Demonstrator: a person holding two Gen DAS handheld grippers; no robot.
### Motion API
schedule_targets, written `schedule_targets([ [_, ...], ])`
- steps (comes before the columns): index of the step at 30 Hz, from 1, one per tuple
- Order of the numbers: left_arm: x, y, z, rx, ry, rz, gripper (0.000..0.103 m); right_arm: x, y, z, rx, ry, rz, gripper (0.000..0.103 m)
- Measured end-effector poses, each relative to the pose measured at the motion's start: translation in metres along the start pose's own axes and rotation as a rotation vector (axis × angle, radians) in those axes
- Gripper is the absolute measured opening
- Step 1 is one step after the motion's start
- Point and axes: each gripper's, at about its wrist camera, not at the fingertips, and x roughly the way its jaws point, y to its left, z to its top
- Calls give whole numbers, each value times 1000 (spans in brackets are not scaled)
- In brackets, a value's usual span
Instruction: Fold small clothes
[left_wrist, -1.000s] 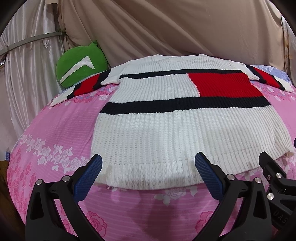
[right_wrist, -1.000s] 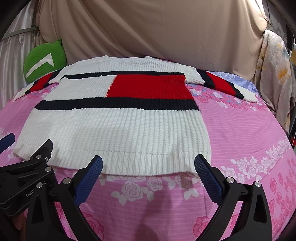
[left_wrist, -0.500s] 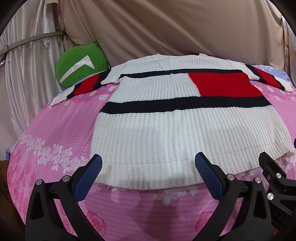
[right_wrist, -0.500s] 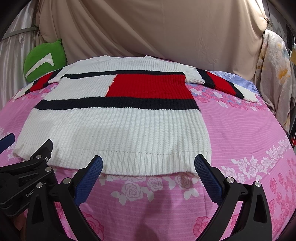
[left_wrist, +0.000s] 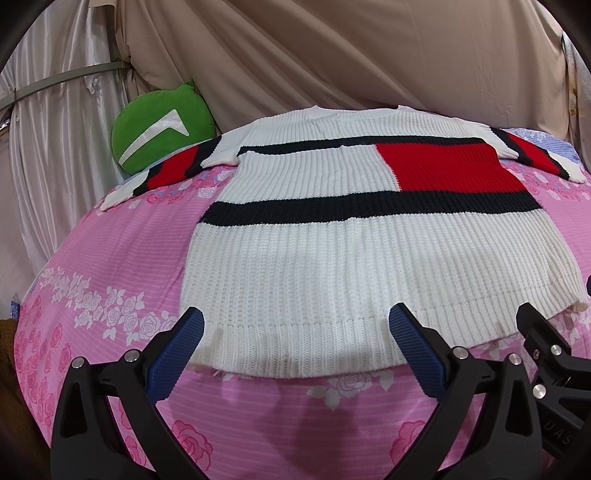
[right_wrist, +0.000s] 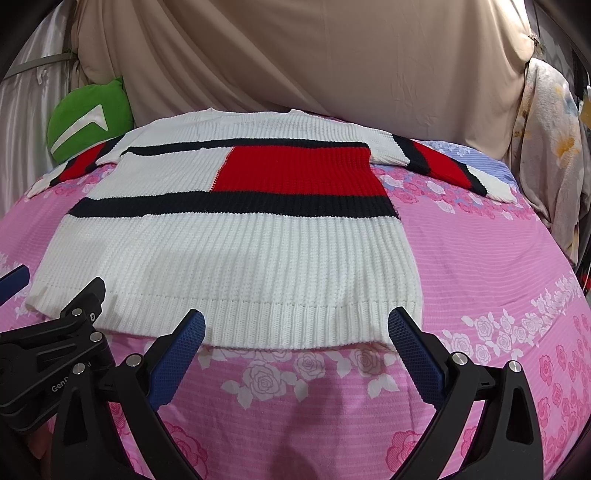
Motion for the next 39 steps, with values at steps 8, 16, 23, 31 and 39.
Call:
schedule_targets([
  [8,0,1,-2,4,2,8,98,1,1,-1,0,3,-2,98],
  [16,1,0,-1,4,4,8,98,1,1,-1,0,3,-2,98],
  [23,1,0,0,4,5,8,98,1,1,0,0,4,-2,98],
  [31,1,0,0,4,5,8,98,1,1,0,0,5,-2,98],
  [39,1,0,0,4,5,9,98,1,1,0,0,5,-2,98],
])
